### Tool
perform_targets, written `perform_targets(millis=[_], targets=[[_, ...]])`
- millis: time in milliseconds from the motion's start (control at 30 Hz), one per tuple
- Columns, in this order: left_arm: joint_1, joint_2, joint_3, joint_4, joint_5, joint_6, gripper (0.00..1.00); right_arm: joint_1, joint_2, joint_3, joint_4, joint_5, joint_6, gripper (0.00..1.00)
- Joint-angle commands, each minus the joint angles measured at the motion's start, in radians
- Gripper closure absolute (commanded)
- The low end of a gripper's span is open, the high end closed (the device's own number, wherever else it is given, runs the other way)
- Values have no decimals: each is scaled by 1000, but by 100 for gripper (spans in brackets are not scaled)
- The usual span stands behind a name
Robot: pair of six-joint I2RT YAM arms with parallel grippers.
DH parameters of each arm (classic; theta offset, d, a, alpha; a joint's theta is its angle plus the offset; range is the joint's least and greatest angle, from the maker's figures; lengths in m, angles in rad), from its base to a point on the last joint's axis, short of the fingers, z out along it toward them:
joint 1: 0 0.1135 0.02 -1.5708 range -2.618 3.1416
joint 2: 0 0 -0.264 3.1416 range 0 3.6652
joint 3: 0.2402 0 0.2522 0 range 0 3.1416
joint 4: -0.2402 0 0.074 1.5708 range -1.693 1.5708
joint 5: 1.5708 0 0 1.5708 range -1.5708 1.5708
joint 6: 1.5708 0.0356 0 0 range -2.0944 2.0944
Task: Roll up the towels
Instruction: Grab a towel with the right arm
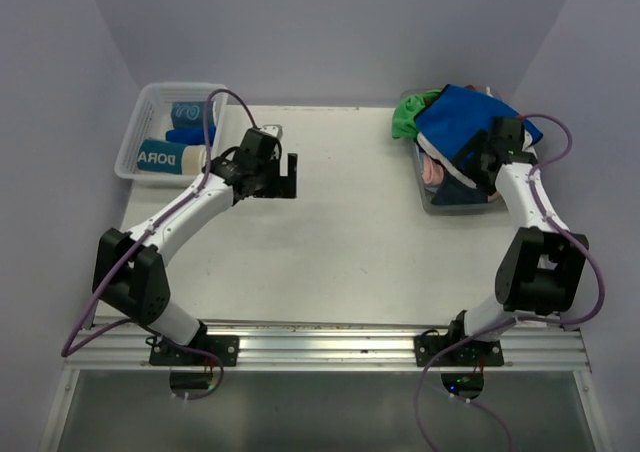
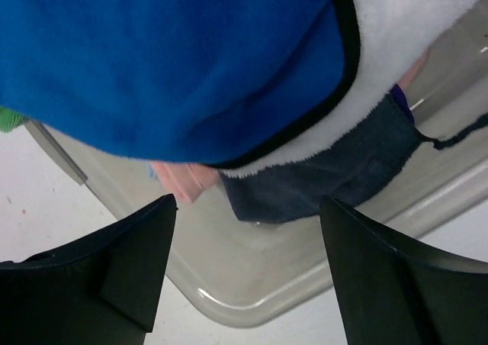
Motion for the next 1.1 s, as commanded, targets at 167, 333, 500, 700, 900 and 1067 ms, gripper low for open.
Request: perform_targets(millis=[167, 333, 500, 700, 900, 1067], targets=[[-3, -66, 14, 88, 5, -4, 0, -24, 185, 161, 121, 17, 98, 36], [-5, -56, 14, 91, 45, -10, 0, -27, 202, 167, 168, -17, 107, 54], [-5, -36, 22, 85, 56, -5, 0, -29, 170, 147, 181, -23, 112, 75], [-3, -24, 26, 82, 46, 6, 0, -29, 108, 104, 188, -14, 87, 55], [-5, -29, 33, 74, 43, 18, 0, -29, 149, 141, 181, -11, 75, 49], [-5, -33, 28, 64, 40, 38, 0, -29, 179, 175, 184, 8, 84, 53]])
